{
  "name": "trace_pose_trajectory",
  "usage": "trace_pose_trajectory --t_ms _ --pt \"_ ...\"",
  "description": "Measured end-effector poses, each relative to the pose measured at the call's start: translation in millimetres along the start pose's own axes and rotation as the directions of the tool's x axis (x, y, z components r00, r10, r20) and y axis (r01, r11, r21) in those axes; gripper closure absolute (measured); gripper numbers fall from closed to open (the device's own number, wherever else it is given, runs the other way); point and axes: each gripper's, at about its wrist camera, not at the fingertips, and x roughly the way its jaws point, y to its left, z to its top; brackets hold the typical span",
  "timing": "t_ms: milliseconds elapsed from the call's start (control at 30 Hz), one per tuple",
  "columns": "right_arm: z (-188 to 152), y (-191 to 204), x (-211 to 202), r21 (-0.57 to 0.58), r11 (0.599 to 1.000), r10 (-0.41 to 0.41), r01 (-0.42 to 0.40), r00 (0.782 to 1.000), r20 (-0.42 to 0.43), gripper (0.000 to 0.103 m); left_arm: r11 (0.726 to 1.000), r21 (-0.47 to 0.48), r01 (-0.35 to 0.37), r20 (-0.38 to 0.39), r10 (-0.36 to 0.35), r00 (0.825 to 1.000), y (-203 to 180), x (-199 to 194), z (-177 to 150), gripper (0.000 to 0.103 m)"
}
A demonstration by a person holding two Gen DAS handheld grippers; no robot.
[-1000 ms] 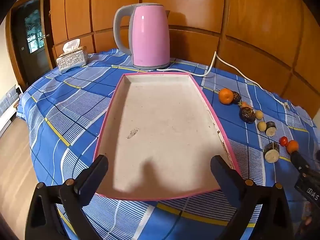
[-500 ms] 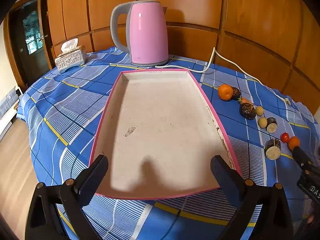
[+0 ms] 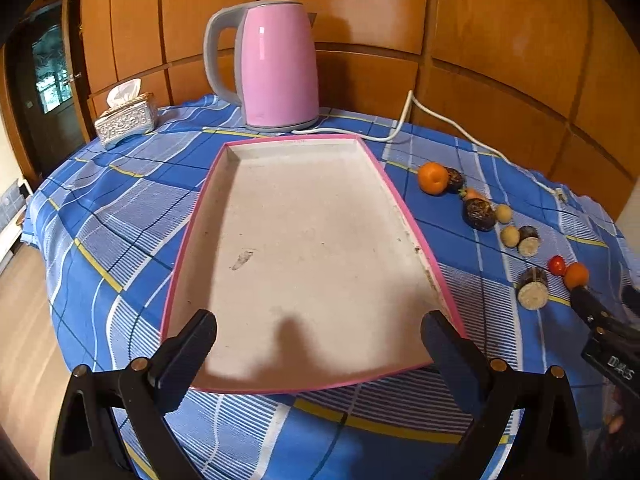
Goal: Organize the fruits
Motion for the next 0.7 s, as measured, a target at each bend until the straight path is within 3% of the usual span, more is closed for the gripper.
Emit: trace_pose_trajectory --t_ms 400,700 --pt "-1.4 -9.2 1.8 0.025 1.0 -0.001 0.001 1.0 -0.009 0.0 0.996 -0.034 0.079 -0.013 -0.079 0.997 0.8 -1.0 -1.9 0.0" --pt "-1.6 -13.6 4.2 0.034 0.999 -0.01 0.01 1.0 -0.01 0.0 0.996 0.036 0.079 -0.017 -0.078 0.997 -11.2 -2.0 -4.3 0.0"
